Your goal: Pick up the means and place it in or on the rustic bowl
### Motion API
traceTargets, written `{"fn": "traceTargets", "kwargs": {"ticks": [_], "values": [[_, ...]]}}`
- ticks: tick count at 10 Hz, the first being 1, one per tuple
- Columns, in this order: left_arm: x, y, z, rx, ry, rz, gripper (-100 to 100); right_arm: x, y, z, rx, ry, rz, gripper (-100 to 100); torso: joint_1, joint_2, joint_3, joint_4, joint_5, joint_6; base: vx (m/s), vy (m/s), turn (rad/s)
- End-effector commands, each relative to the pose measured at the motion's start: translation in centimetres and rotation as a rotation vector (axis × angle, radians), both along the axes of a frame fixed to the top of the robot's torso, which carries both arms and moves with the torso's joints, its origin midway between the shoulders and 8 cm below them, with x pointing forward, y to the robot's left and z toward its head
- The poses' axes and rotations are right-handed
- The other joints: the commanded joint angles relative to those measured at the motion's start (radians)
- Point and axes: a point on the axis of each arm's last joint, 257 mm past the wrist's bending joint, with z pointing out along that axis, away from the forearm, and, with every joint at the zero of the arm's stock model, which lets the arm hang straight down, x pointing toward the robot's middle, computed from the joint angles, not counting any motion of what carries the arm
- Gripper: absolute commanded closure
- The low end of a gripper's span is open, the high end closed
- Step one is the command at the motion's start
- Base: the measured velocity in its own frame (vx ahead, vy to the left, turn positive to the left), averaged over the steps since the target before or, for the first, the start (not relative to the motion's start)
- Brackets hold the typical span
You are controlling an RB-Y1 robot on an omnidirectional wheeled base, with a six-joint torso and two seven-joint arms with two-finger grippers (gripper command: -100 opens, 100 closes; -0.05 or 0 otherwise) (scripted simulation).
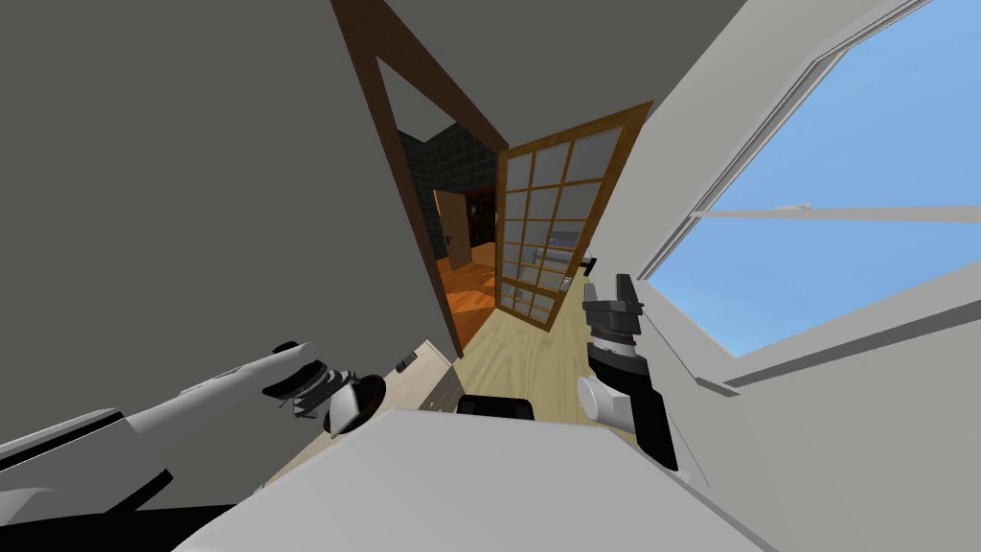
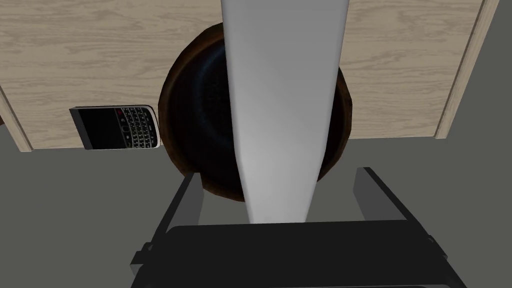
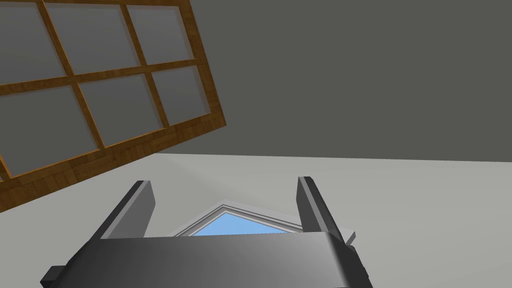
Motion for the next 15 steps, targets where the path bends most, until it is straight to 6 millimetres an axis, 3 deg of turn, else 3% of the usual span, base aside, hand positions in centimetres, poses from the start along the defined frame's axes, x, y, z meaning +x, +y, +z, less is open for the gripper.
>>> {"fn": "traceTargets", "kwargs": {"ticks": [1,3,6,7,8,12,13,14,15], "values": [[-3.0,2.7,0.4,0.094,0.064,-0.021,-100,0.0,0.0,0.0,0.000,0.000,0.000,0,0.000,0.000,0.000,0.000,0.000,0.000,0.013,0.013,-0.362],[-5.0,2.9,-0.7,0.118,0.092,0.004,-100,0.0,0.0,0.0,0.000,0.000,0.000,0,0.002,-0.001,-0.001,0.000,0.000,0.000,0.010,0.021,-0.145],[-3.5,3.9,-0.7,0.160,0.028,0.058,-100,0.0,0.0,0.0,0.000,0.000,0.000,0,0.000,0.000,0.000,0.000,0.000,0.000,0.002,-0.004,0.018],[-6.5,5.9,-0.1,0.233,0.089,0.022,-100,0.0,0.0,0.0,0.000,0.000,0.000,0,0.000,0.000,0.000,0.000,0.000,0.000,0.010,0.024,-0.403],[-8.3,5.7,-0.9,0.241,0.114,0.035,-100,0.0,0.0,0.0,0.000,0.000,0.000,0,0.001,-0.001,-0.001,0.000,0.000,0.002,0.017,0.041,-0.247],[-6.8,6.8,-1.1,0.289,0.029,0.094,-100,0.0,0.0,0.0,0.000,0.000,0.000,0,0.000,0.000,0.000,0.000,0.000,0.000,0.003,0.002,0.016],[-9.8,8.1,-0.4,0.344,0.087,0.048,-100,0.0,0.0,0.0,0.000,0.000,0.000,0,0.000,0.000,0.000,0.000,0.000,0.000,0.011,0.019,-0.332],[-11.7,7.9,-1.1,0.347,0.104,0.053,-100,0.0,0.0,0.0,0.000,0.000,0.000,0,0.001,-0.001,0.000,0.000,0.000,0.001,0.016,0.032,-0.310],[-11.6,8.1,-1.3,0.358,0.084,0.069,-100,0.0,0.0,0.0,0.000,0.000,0.000,0,0.002,-0.001,-0.001,0.000,0.000,0.000,0.008,0.022,-0.010]]}}
